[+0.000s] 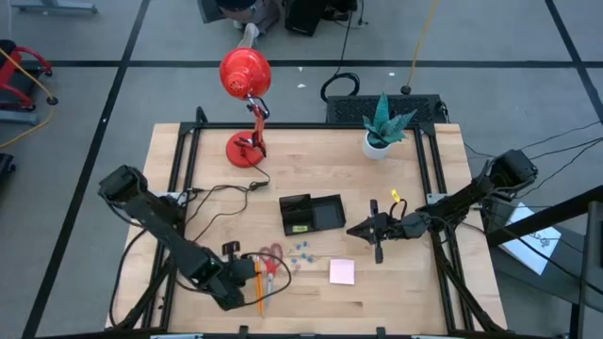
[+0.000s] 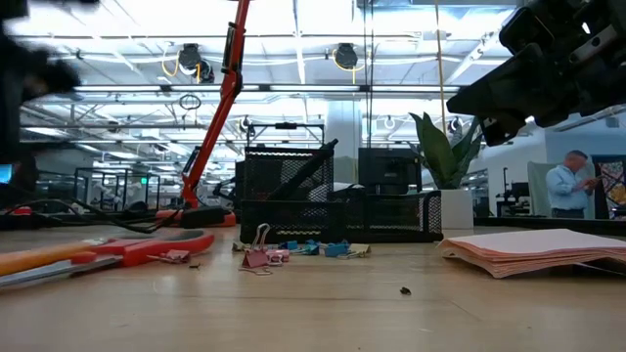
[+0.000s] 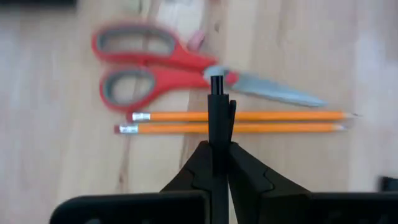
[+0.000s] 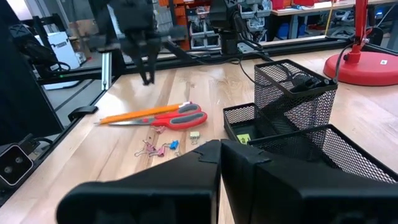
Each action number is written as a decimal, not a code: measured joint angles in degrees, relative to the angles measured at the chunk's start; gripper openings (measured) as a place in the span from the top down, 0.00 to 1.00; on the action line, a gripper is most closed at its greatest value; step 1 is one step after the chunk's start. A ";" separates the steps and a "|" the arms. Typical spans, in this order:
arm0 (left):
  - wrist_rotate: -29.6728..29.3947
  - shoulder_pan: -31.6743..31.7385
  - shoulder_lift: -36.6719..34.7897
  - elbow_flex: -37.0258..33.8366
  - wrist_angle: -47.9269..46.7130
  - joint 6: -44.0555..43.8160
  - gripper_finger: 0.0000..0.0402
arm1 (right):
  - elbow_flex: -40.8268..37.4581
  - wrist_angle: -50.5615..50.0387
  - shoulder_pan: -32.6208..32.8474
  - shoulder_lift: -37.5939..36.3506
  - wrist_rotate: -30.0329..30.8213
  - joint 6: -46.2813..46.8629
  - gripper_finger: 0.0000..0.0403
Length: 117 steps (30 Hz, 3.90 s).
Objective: Pick and place office supplies into organizer
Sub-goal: Put the black pen into the desk organizer
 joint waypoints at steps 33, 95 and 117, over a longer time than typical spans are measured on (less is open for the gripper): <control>11.26 38.88 -8.96 -8.73 51.25 66.32 0.93 | 0.00 -0.16 0.00 -0.01 -0.12 0.02 0.99; 13.07 42.97 0.68 -19.28 59.68 51.47 0.92 | -0.02 -0.18 -0.11 -0.02 0.24 -0.02 0.99; 15.02 42.60 -1.55 -19.02 60.36 55.50 0.77 | 0.00 -0.22 -0.11 -0.02 0.23 -0.02 0.99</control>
